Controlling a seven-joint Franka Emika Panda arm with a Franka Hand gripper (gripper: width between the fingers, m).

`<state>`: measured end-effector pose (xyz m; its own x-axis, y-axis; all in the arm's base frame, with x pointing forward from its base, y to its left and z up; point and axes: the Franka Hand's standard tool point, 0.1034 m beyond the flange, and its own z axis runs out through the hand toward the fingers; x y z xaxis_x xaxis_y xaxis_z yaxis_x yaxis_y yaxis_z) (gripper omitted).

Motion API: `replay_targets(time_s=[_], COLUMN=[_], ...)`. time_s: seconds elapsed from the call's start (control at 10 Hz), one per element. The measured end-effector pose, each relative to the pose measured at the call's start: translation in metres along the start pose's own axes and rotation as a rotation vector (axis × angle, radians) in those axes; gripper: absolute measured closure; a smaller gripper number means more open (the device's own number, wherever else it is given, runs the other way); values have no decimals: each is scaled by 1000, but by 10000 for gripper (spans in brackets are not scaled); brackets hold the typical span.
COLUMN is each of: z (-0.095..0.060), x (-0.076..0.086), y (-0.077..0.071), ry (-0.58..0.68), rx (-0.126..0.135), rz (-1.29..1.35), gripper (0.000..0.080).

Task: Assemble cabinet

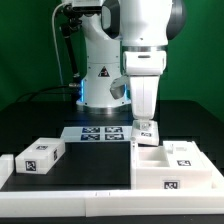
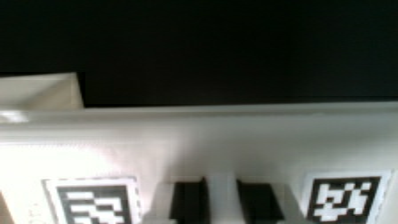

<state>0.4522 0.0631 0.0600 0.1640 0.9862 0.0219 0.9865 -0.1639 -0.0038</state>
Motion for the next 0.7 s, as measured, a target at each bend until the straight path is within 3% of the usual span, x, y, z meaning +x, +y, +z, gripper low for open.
replay_targets(time_s=[0.7], z=[3], x=[3], y=[6], ry=[6], rx=[-2], rz=[11], gripper=[729])
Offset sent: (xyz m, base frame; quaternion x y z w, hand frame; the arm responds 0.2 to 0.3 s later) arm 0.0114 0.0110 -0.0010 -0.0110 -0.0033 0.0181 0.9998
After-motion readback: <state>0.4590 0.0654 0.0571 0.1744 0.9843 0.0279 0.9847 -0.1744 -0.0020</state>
